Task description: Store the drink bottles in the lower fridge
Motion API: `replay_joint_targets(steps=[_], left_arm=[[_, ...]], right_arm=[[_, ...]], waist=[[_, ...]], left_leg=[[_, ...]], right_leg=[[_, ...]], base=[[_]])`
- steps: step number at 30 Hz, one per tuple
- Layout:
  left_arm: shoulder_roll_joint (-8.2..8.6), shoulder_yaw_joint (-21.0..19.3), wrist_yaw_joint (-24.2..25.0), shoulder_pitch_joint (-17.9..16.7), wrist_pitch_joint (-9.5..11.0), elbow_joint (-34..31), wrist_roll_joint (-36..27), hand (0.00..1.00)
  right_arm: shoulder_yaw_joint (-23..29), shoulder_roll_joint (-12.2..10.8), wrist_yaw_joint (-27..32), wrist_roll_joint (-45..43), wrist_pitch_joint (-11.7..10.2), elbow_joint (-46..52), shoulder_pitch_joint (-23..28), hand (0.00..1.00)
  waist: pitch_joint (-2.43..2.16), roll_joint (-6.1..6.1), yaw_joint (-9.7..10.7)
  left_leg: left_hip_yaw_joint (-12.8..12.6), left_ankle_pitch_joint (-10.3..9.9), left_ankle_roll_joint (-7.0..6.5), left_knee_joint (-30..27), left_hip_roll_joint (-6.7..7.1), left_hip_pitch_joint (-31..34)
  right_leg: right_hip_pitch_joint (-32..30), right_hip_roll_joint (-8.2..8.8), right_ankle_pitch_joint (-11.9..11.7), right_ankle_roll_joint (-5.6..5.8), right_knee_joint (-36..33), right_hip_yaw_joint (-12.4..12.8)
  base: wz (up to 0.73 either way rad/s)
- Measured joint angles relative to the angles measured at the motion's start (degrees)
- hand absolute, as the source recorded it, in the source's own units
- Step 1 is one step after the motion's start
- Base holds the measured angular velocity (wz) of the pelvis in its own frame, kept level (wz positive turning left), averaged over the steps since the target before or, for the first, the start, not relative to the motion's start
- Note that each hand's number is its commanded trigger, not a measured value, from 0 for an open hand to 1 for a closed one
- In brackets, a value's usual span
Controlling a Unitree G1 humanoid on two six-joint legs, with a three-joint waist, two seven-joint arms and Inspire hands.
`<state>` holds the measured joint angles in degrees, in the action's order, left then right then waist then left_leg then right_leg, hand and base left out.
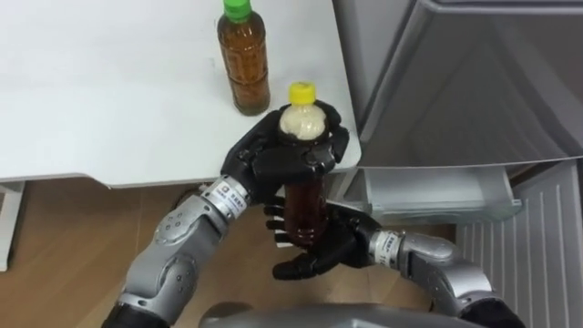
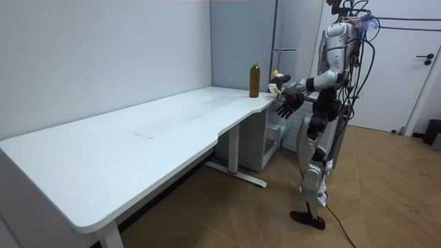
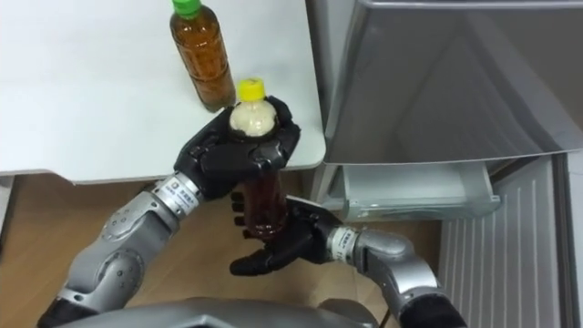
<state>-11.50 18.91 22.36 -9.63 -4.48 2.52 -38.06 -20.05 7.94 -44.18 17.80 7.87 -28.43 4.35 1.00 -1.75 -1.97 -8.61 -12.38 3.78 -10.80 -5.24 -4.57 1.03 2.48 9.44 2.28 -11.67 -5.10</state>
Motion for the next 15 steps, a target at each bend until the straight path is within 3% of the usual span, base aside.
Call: replay_joint_targets(steps=[4, 9, 14, 15], left_arm=[[-0.64, 1.1, 1.0, -0.1, 0.4, 2.0, 2.5, 1.0], [-0.76, 2.4, 1.1, -1.0, 0.5, 2.1, 7.4, 1.0], [-1.3, 3.6, 1.1, -1.6, 0.5, 3.4, 9.6, 1.0], [-1.57, 3.9, 1.1, -1.6, 0.5, 3.5, 9.7, 1.0]], right_arm=[[-0.1, 0.0, 0.0, 1.6, 0.1, 0.1, 0.2, 0.0], [-0.9, 0.2, 0.4, 2.9, -0.1, 0.4, 0.2, 0.0], [-2.6, 0.9, 0.7, 3.7, -0.9, 0.4, 0.2, 0.0], [-3.1, 1.1, 1.0, 4.3, -0.9, 0.3, 0.2, 0.37]], waist=[[-0.06, 0.06, 0.0], [-0.57, 0.8, 0.1], [-0.56, 0.7, 0.1], [-0.49, 0.6, 0.1]], left_leg=[[0.0, 0.0, 0.0, 0.0, 0.0, 0.4], [0.1, 0.0, -0.02, -0.2, 0.0, 0.9], [0.1, 0.0, -0.01, -0.4, 0.01, 0.9], [0.1, 0.0, -0.01, -0.4, 0.02, 0.9]], right_leg=[[-0.1, 0.0, 0.0, 0.0, 0.0, 0.0], [-0.8, 0.0, -0.1, -0.08, -0.3, 0.0], [-0.8, 0.04, -0.1, -0.08, -0.3, 0.0], [-0.8, 0.05, -0.1, -0.08, -0.3, 0.0]], base=[[0.0], [0.01], [0.0], [0.0]])
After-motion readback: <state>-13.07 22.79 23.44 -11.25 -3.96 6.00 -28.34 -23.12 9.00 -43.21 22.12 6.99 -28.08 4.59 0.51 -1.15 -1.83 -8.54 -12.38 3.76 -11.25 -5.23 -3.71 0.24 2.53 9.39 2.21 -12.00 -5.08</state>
